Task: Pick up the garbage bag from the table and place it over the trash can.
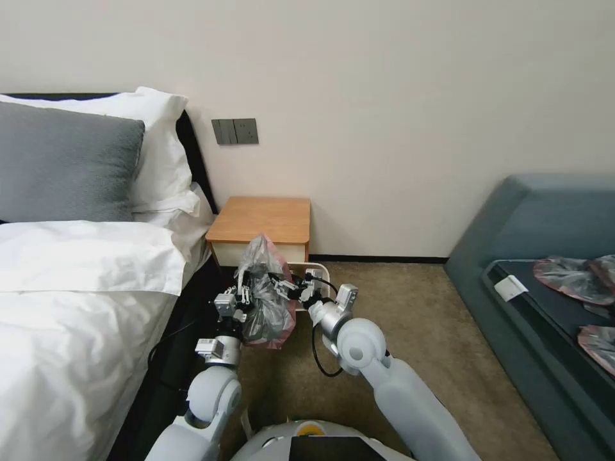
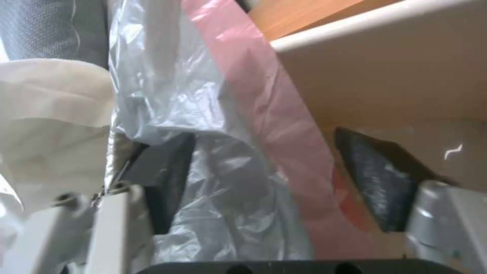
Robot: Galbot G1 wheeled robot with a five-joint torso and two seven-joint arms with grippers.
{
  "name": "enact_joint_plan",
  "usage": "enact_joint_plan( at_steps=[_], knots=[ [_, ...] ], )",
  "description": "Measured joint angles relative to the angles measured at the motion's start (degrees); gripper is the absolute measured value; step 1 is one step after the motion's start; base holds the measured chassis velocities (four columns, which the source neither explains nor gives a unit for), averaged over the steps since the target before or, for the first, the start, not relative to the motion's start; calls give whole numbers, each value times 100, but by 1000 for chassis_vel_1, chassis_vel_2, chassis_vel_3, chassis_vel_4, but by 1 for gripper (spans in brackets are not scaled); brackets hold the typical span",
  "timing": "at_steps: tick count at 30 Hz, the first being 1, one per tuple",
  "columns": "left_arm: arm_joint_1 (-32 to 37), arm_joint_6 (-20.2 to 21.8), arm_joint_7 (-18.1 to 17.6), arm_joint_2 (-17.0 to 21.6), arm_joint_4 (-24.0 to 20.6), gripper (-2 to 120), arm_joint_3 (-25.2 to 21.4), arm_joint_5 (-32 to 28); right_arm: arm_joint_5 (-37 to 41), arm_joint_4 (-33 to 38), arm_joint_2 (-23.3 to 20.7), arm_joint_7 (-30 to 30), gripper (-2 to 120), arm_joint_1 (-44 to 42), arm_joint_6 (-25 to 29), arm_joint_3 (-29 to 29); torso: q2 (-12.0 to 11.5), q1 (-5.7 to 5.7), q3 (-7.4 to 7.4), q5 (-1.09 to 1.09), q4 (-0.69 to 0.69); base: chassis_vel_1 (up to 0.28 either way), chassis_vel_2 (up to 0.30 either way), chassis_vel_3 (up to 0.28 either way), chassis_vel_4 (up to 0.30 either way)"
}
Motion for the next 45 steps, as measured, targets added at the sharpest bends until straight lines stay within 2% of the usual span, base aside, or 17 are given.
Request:
enact_joint_plan(
  at_steps=[1,4,8,10,11,14,15,16,20,31,34,39,42,45],
  knots=[
    [0,0,0,0,0,8,0,0,0,0,0,0,67,0,0,0,0,0,0,0,0,0,0,0,0],
    [2,14,-2,-13,-16,8,-1,-15,-9,6,-4,-23,52,-42,15,-2,0,0,0,0,0,0,0,0,0],
    [2,20,-5,-24,-19,8,-1,-32,-9,30,-9,-33,44,-87,17,6,0,0,0,0,0,0,0,0,0],
    [7,26,-8,-37,-21,8,-1,-46,-34,56,-10,-75,32,-160,33,15,0,0,0,0,0,0,0,0,0],
    [7,26,-8,-37,-21,8,-1,-46,-34,56,-10,-75,32,-160,33,15,0,0,0,0,0,0,0,0,0],
    [36,31,-11,-49,-27,8,-2,-60,-71,78,1,-88,19,-215,57,32,0,0,0,0,0,0,0,0,0],
    [36,31,-11,-49,-27,8,-2,-60,-71,78,1,-88,19,-215,57,32,0,0,0,0,0,0,0,0,0],
    [64,35,-12,-51,-32,8,-3,-62,-94,99,-2,-87,10,-222,75,44,0,0,0,1,0,0,0,0,0],
    [115,42,-22,-53,-41,8,-19,-76,-91,212,-70,-56,0,-167,92,168,0,0,-1,1,0,0,0,0,0],
    [250,75,-52,-100,-98,8,-88,-135,438,728,-564,55,0,33,-16,755,0,0,-1,1,0,0,0,0,0],
    [295,77,-47,-118,-112,8,-88,-135,577,670,-637,105,0,153,-23,877,0,0,-1,1,0,0,0,0,0],
    [369,30,35,-185,-118,8,-95,-124,1292,238,-952,328,0,699,-152,1145,0,0,0,1,0,0,0,0,0],
    [378,24,53,-195,-125,8,-95,-121,1373,159,-1014,326,0,783,-188,1149,0,0,-1,1,0,0,0,0,0],
    [429,4,82,-221,-171,8,-87,-115,1706,-75,-1277,282,0,1041,-351,1146,0,0,0,1,0,0,0,0,0]
  ],
)
